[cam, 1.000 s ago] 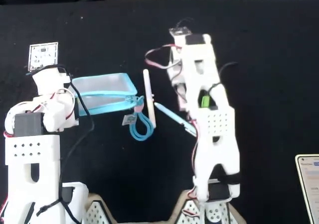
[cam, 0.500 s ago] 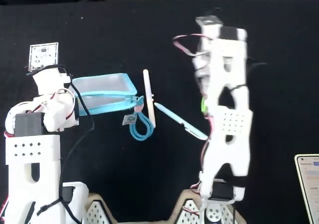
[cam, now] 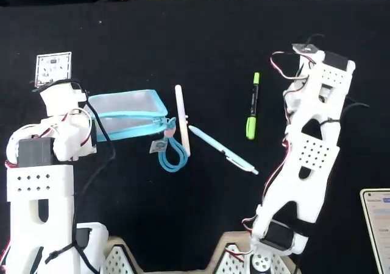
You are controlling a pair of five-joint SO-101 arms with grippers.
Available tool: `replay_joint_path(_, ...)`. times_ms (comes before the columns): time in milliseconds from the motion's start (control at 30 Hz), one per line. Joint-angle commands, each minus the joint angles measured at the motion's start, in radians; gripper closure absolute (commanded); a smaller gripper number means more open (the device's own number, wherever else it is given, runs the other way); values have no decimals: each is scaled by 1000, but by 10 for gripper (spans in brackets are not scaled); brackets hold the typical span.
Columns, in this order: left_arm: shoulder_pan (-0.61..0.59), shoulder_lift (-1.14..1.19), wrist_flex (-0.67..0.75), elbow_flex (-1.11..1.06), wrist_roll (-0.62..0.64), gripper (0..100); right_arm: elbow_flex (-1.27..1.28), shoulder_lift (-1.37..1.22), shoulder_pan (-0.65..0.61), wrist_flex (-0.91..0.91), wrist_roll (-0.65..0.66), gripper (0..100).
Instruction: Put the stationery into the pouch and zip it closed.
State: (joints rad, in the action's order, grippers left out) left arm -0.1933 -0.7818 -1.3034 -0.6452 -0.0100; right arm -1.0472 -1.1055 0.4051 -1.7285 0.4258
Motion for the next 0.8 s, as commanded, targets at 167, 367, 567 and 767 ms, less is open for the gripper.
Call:
replay_joint_path(167,-16,6,-6,-30,14,970,-42,-5,35,-32,8,859)
replay_joint_path(367,-16,6,-3,-30,14,970,-38,70,37,-37,2,856)
replay_joint_path(567,-15,6,-3,-30,14,970,61,199,29,-38,8,856)
replay_joint_path(767,-15,6,-2,-30,14,970,179,265,34,-31,11,856)
